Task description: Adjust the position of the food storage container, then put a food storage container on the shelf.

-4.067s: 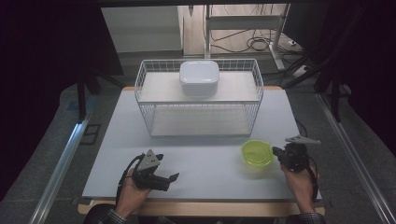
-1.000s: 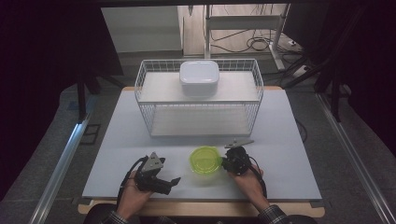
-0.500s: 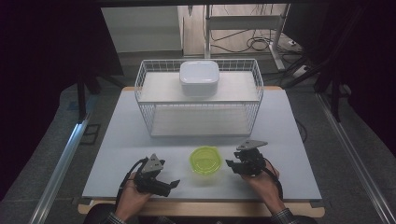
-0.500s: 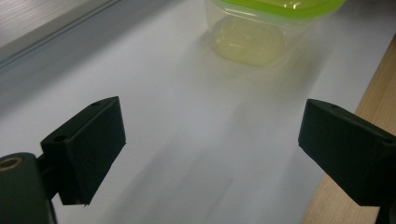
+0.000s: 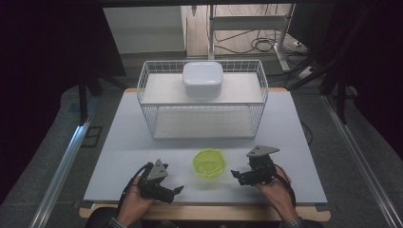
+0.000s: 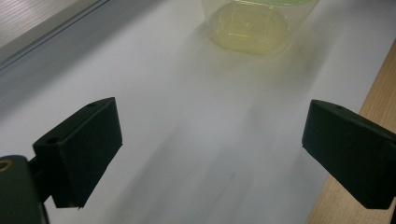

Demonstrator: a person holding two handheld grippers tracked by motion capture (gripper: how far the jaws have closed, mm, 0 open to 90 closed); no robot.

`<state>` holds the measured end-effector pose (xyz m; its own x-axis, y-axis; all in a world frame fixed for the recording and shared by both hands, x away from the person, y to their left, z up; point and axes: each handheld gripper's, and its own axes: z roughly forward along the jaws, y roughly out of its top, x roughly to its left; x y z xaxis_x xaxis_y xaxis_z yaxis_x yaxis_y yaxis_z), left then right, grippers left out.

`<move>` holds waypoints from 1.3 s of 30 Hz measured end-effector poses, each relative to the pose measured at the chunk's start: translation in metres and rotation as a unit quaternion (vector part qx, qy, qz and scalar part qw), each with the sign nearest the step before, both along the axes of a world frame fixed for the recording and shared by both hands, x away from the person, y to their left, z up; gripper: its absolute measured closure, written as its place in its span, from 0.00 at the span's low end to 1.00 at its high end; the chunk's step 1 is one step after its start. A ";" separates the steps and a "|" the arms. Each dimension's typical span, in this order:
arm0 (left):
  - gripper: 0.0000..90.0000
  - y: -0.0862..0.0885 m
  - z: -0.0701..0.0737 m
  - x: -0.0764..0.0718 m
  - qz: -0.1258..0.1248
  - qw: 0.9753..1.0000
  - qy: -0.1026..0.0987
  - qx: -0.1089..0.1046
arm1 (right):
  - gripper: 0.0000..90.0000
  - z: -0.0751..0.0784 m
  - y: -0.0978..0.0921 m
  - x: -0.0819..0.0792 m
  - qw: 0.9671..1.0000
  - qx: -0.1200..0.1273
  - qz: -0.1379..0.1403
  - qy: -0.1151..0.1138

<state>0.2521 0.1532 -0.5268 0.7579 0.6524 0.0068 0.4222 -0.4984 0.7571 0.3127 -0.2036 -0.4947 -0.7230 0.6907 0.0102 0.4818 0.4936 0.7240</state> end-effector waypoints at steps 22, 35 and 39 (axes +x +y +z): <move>0.05 0.001 -0.001 0.001 0.002 1.000 -0.008 0.000 | 0.21 0.015 0.009 0.011 0.996 0.076 -0.003 0.050; 0.05 -0.001 -0.002 0.001 0.000 1.000 -0.010 0.005 | 0.53 0.007 0.021 0.041 0.978 0.140 -0.004 0.153; 0.05 -0.001 -0.002 0.001 0.000 1.000 -0.011 0.005 | 0.61 0.003 0.023 0.047 0.969 0.161 -0.002 0.185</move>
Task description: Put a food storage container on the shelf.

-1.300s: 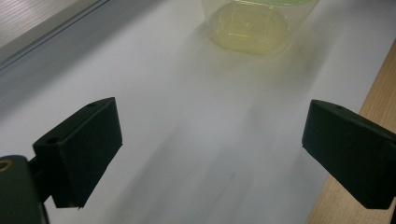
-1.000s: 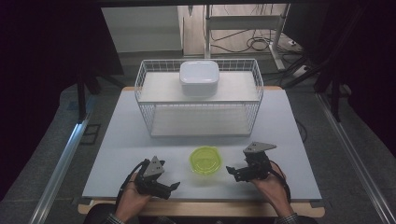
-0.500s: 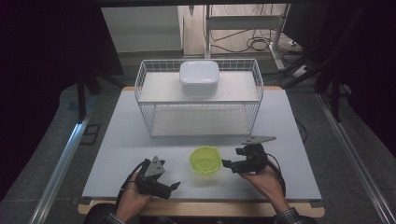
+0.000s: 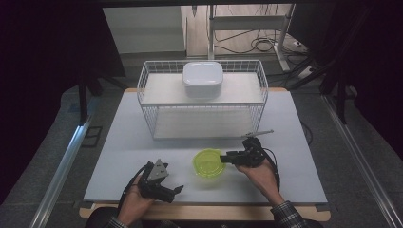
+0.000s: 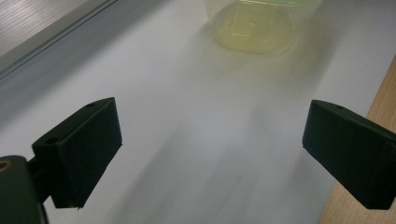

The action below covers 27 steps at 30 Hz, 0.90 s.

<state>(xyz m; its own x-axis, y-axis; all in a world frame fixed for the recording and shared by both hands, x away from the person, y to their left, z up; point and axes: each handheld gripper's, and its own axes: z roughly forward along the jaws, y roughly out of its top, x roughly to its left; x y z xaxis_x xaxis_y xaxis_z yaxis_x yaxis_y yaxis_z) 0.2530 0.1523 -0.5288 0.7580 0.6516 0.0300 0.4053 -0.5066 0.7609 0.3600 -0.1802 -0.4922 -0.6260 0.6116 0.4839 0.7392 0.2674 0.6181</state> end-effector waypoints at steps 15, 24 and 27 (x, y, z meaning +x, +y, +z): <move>0.05 0.000 0.000 0.000 -0.005 1.000 -0.003 0.008 | 0.90 -0.005 0.005 0.010 0.995 0.043 0.002 0.085; 0.05 -0.001 0.000 -0.001 -0.005 1.000 -0.004 0.010 | 0.91 0.000 0.003 0.008 0.996 0.051 -0.005 0.078; 0.05 0.000 0.000 -0.001 -0.005 1.000 -0.005 0.009 | 0.91 0.004 0.000 0.008 0.996 0.056 -0.008 0.072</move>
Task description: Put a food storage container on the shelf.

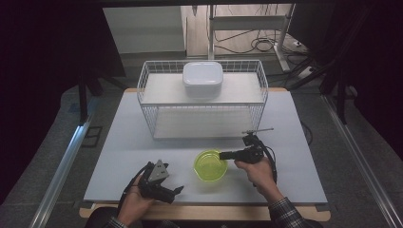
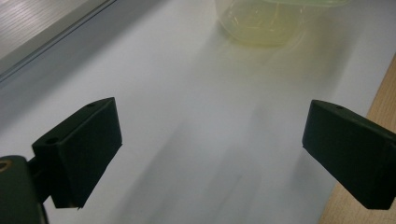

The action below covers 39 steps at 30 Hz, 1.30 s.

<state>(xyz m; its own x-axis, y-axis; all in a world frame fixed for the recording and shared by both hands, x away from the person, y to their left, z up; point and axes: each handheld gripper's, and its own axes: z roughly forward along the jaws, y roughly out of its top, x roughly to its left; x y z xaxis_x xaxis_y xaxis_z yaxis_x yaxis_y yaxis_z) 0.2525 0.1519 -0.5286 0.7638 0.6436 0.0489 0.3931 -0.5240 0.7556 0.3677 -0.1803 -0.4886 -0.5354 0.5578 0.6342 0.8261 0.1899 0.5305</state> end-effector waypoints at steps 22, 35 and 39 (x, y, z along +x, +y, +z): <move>0.05 0.004 0.005 0.000 0.010 1.000 0.004 -0.025 | 0.91 0.057 -0.008 0.004 0.997 0.059 -0.017 -0.035; 0.05 0.003 0.004 0.001 0.007 1.000 0.004 -0.021 | 0.91 0.106 -0.005 0.011 0.994 0.075 -0.022 -0.071; 0.05 0.003 0.004 0.002 0.007 1.000 0.004 -0.022 | 0.91 0.117 -0.005 0.016 0.993 0.081 -0.027 -0.076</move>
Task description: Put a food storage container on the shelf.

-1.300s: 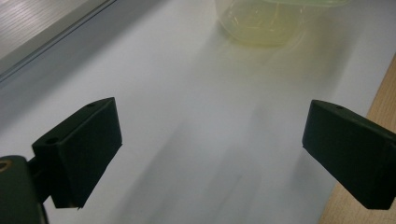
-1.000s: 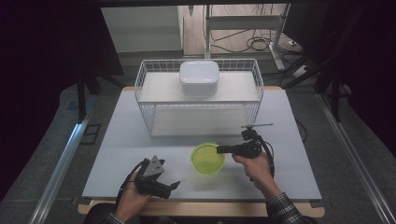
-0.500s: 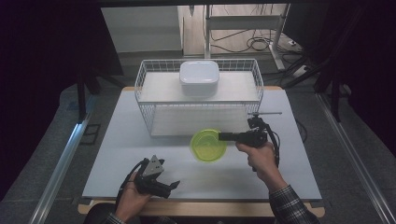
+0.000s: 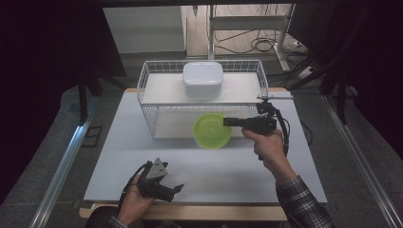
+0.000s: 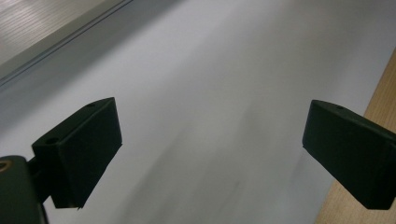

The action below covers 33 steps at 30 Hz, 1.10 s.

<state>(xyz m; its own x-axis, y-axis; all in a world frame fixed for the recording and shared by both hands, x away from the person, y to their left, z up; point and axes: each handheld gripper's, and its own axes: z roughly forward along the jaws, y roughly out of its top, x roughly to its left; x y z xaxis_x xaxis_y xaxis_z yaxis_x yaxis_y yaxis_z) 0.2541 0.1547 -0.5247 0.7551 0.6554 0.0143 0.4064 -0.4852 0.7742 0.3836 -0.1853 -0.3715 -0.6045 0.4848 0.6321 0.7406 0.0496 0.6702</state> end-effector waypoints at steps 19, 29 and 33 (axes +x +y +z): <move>0.05 0.000 0.000 0.002 0.000 1.000 0.004 -0.003 | 0.91 0.055 0.002 0.018 0.999 0.027 -0.019 -0.020; 0.05 0.000 -0.001 0.002 -0.001 1.000 0.007 -0.001 | 0.91 0.075 0.008 0.028 0.998 0.039 -0.029 -0.026; 0.05 0.000 -0.001 0.002 -0.001 1.000 0.007 0.000 | 0.91 0.083 0.011 0.032 0.998 0.038 -0.036 -0.029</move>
<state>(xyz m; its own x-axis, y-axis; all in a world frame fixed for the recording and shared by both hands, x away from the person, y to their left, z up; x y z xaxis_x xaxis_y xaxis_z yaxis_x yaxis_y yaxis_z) 0.2558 0.1544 -0.5254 0.7565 0.6539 0.0038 0.4166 -0.4865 0.7679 0.4161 -0.1748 -0.2886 -0.6063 0.4792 0.6347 0.7008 -0.0553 0.7112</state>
